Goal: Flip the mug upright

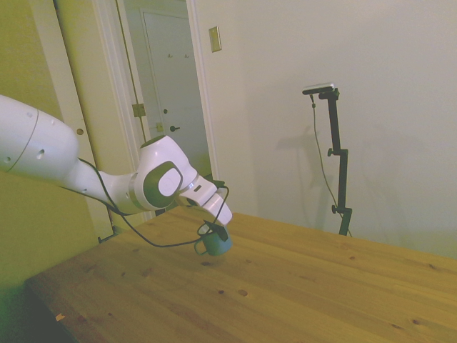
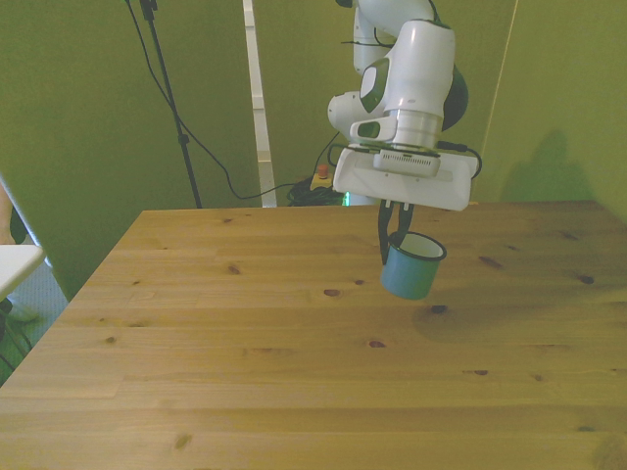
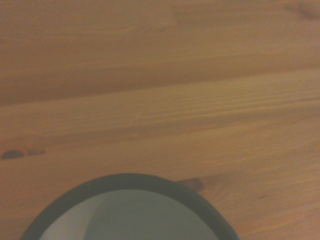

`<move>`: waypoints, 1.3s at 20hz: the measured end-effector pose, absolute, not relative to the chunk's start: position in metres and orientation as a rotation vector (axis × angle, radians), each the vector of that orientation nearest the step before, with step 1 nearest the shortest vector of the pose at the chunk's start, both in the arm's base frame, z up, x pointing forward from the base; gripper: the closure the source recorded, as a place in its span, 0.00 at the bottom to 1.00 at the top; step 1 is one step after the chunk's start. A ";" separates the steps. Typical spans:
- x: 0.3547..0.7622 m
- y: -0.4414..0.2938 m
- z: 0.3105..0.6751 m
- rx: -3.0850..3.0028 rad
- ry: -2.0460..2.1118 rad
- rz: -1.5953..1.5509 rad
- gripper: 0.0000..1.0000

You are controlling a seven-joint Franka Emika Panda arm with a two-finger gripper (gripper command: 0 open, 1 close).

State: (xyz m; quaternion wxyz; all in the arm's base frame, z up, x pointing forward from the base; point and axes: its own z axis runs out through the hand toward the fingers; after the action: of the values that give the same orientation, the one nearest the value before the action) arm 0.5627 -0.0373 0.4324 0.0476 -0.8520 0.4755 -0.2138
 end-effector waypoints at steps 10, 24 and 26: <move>0.582 -0.044 0.390 -2.592 1.433 -0.490 1.00; 0.595 -0.043 0.381 -2.617 1.408 -0.489 0.00; 0.597 -0.042 0.386 -2.613 1.402 -0.502 0.00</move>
State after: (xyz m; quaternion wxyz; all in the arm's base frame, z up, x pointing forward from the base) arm 0.5967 -0.0424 0.3864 0.0669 -0.8669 0.4650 -0.1666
